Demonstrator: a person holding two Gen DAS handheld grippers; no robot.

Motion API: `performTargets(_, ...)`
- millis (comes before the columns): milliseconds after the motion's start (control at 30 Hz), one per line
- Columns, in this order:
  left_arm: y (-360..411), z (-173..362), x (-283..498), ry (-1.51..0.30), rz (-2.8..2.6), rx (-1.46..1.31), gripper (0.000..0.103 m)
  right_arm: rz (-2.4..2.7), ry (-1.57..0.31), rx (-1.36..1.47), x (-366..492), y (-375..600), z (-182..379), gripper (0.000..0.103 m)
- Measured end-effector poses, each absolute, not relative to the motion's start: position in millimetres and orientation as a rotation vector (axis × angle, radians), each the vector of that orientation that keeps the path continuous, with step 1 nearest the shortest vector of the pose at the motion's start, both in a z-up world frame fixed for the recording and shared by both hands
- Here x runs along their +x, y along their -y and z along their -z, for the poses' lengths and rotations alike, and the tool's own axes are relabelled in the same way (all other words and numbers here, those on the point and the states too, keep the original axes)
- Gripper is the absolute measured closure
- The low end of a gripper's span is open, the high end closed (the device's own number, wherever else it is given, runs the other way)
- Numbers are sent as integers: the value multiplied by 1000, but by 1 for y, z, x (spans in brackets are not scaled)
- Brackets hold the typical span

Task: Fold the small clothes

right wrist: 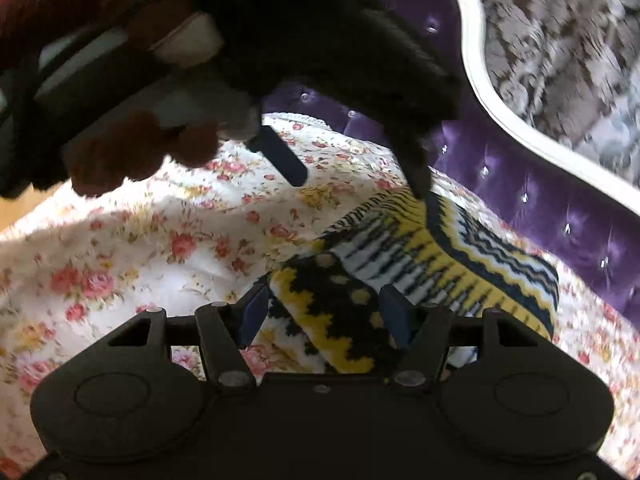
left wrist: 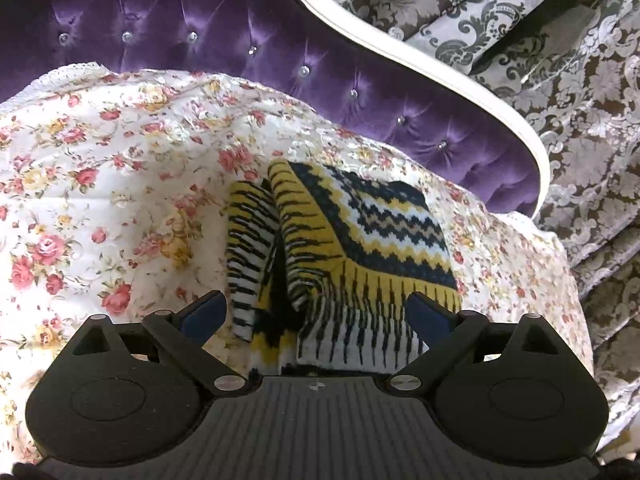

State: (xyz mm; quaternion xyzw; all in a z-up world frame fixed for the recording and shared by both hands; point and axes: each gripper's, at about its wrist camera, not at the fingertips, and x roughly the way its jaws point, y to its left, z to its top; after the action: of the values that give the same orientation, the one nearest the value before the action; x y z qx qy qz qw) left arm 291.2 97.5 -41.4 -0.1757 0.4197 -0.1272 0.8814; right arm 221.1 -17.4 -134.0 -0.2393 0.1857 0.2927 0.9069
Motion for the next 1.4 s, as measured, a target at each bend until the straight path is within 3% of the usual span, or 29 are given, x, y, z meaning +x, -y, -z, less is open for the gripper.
performTargets(233, -99, 41, 294, -888, 283, -390, 5, -555, -373, -588, 225, 8, 147, 43)
performTargets(300, -97, 39, 296, -886, 294, -398, 5, -555, -380, -540, 231, 14, 142, 90)
performTargets(533, -86, 44, 308, -902, 369, -480, 5, -543, -360, -278, 234, 53, 121, 91)
performTargets(733, -80, 59, 324, -918, 362, -528, 7, -552, -369, -220, 233, 64, 118, 91)
performTargets(933, -85, 68, 333, -903, 343, -605, 31, -562, -361, -200, 232, 64, 124, 91)
performTargets(1000, -87, 71, 335, -888, 330, -622, 48, -564, -362, -195, 232, 64, 125, 91)
performTargets(1033, -87, 72, 334, -879, 320, -617, 65, -564, -362, -192, 231, 64, 126, 91)
performTargets(1067, -87, 72, 334, -871, 308, -605, 89, -564, -362, -189, 231, 64, 126, 91)
performTargets(1400, -90, 29, 308, -736, 315, -458, 90, -595, -313, -141, 213, 57, 111, 90)
